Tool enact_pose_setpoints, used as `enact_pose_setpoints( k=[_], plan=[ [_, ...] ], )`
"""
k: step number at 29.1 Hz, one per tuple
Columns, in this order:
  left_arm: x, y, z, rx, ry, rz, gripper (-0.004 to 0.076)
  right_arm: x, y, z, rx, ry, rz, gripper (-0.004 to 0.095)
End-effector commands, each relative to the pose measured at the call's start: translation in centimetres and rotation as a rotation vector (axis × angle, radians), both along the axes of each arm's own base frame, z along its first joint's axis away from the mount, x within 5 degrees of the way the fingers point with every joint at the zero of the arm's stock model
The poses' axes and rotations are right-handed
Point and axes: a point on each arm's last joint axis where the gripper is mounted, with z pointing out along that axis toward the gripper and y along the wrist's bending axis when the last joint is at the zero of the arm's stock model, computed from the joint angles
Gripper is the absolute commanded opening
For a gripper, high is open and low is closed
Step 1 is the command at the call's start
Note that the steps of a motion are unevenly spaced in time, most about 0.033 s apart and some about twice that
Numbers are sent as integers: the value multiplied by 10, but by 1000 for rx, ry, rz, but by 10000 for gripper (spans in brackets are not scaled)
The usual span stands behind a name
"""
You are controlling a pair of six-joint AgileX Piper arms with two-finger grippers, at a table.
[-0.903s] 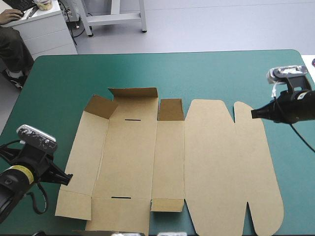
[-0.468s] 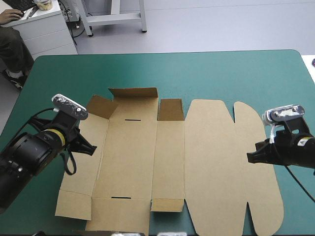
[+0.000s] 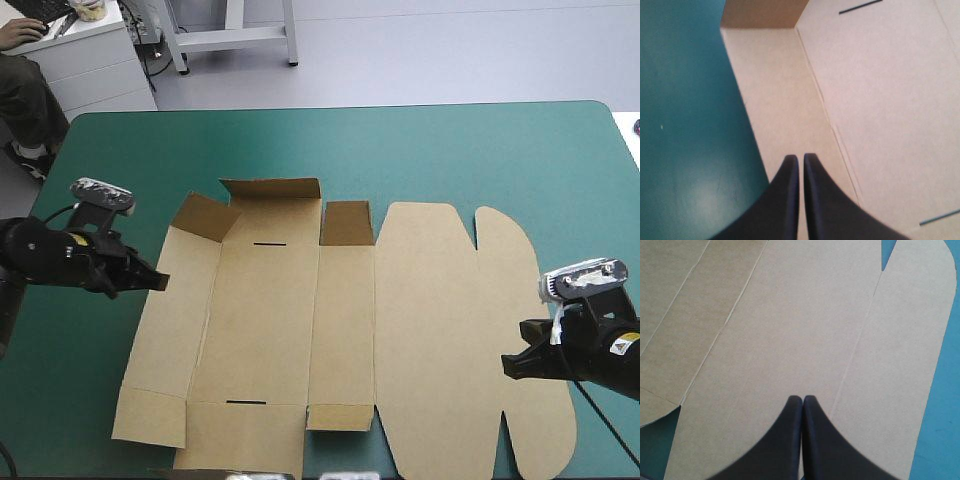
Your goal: Fold the box
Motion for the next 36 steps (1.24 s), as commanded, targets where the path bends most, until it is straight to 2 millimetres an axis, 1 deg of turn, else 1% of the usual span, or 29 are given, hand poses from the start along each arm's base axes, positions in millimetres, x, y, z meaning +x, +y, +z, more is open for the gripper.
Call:
enact_pose_setpoints(
  k=[1, 6, 10, 12, 14, 15, 17, 19, 21, 22, 24, 25, 26, 28, 30, 32, 34, 36],
  plan=[
    [-11, 18, 13, -106, 8, 19, 15, 5, -1, 10, 7, -84, -18, -20],
    [-15, 56, 14, -121, -4, 188, 15, 6, -2, 11, -2, -96, -22, -20],
    [-21, 79, 13, -103, -10, 300, 15, 5, -1, 11, -25, -103, 15, -20],
    [-24, 88, 13, -71, -5, 343, 14, 5, 0, 11, -32, -108, 28, -20],
    [-23, 94, 13, -62, -20, 434, 15, 5, 0, 11, -32, -108, 28, -19],
    [-22, 96, 13, -73, -24, 483, 15, 5, 0, 11, -32, -108, 28, -18],
    [-22, 96, 13, -76, -23, 495, 20, 5, 1, 10, -33, -107, 39, -19],
    [-22, 96, 13, -76, -23, 495, 63, 4, 3, 10, -41, -109, 70, -18],
    [-23, 96, 12, -80, -9, 492, 136, 3, 5, 10, -49, -107, 102, -18],
    [-23, 95, 12, -82, 4, 488, 193, 3, 6, 10, -50, -108, 109, -18],
    [-25, 93, 10, -91, 34, 474, 340, 3, 7, 10, -49, -108, 118, -18],
    [-25, 92, 10, -100, 40, 463, 504, 2, 7, 10, -49, -108, 120, -19],
    [-25, 92, 10, -102, 39, 462, 573, 2, 7, 10, -49, -108, 120, -19],
    [-25, 91, 10, -104, 35, 450, 652, 2, 7, 10, -49, -109, 126, -19],
    [-25, 91, 9, -97, 36, 434, 667, 2, 9, 10, -48, -109, 144, -19],
    [-25, 90, 5, -96, 47, 419, 657, 1, 12, 10, -47, -110, 168, -18],
    [-25, 89, -4, -122, 76, 417, 636, 1, 13, 10, -49, -111, 179, -19],
    [-26, 86, -20, -160, 125, 414, 628, 0, 13, 10, -53, -113, 186, -19]
  ],
)
